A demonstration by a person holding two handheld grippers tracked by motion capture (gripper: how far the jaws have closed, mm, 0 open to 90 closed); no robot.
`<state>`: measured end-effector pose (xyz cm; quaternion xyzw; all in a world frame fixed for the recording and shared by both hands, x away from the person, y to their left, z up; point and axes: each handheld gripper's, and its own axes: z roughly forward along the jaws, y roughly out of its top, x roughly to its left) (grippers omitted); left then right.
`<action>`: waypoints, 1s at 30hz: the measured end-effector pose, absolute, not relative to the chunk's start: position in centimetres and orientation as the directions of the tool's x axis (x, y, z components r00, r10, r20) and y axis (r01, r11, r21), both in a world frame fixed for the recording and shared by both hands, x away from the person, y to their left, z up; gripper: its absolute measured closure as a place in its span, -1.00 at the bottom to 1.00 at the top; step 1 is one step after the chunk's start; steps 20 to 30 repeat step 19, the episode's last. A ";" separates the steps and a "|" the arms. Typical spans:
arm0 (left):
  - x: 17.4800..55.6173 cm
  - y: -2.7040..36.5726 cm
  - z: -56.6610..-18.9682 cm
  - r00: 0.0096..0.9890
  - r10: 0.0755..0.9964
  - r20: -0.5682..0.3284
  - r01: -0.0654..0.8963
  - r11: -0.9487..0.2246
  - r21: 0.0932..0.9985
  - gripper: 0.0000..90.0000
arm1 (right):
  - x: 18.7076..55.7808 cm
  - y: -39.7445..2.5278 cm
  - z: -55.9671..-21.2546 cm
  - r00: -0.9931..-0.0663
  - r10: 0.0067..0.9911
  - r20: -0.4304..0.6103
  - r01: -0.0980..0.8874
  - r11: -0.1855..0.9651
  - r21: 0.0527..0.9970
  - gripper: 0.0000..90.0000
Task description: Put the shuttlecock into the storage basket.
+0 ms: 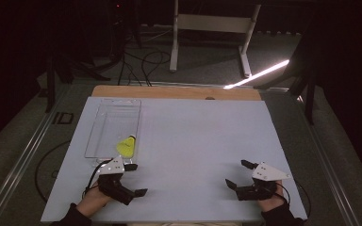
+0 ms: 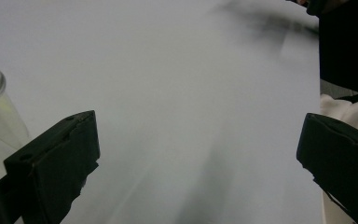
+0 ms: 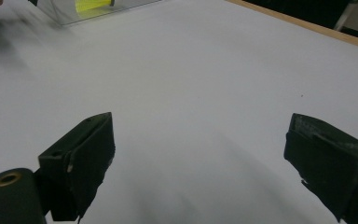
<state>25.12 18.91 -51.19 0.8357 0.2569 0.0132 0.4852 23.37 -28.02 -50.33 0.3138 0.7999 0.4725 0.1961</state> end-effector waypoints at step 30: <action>24.9 18.8 -51.5 0.871 0.443 -0.210 0.395 -0.380 0.837 -1.00 | 23.5 -28.2 -50.5 -0.727 0.686 -0.014 0.313 0.349 0.883 -0.81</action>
